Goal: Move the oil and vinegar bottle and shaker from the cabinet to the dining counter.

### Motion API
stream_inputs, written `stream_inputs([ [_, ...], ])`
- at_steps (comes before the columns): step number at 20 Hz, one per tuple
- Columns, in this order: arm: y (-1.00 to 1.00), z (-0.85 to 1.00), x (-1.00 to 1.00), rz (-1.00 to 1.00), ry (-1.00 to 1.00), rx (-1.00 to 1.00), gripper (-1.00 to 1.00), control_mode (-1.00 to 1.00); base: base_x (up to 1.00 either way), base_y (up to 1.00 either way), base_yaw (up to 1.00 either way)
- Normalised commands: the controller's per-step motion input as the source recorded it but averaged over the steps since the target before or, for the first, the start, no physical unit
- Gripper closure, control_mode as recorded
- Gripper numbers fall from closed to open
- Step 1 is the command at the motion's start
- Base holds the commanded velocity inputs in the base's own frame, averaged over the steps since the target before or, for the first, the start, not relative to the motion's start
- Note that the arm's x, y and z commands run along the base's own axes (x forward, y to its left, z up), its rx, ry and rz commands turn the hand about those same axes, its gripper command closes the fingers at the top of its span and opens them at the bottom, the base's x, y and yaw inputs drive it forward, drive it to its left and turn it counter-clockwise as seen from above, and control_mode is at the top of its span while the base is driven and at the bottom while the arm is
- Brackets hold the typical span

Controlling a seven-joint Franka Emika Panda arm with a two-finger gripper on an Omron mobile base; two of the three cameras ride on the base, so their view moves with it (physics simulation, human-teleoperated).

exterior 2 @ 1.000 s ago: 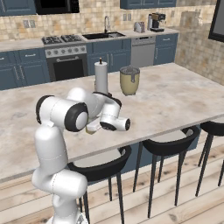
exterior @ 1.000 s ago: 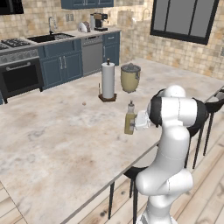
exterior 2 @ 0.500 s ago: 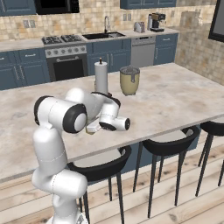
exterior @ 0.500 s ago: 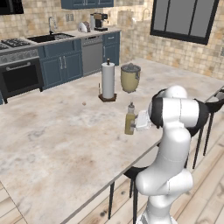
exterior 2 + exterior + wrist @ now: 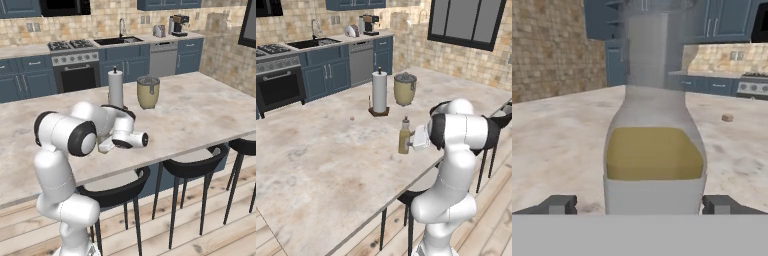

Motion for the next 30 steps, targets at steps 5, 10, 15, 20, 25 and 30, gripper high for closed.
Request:
stream_inputs([
  [5, 0.00, 0.05, -0.09, 0.00, 0.00, -0.08, -1.00, -1.00, 0.00, 0.00, 0.00],
  [10, -0.05, 0.07, -0.15, -0.01, 0.00, -0.08, -1.00, -1.00, 0.00, 0.00, 0.00],
  [15, -0.06, 0.08, -0.13, -0.04, 0.00, -0.05, -1.00, -1.00, 0.00, 0.00, 0.00],
  [20, -0.11, 0.07, -0.10, -0.04, 0.03, 0.00, -1.00, -1.00, 0.00, 0.00, 0.00],
  [25, -0.12, 0.11, -0.16, -0.04, 0.02, 0.00, -1.00, -1.00, 0.00, 0.00, 0.00],
  [30, -0.10, 0.15, -0.25, -0.05, 0.00, 0.00, -1.00, -1.00, 0.00, 0.00, 0.00],
])
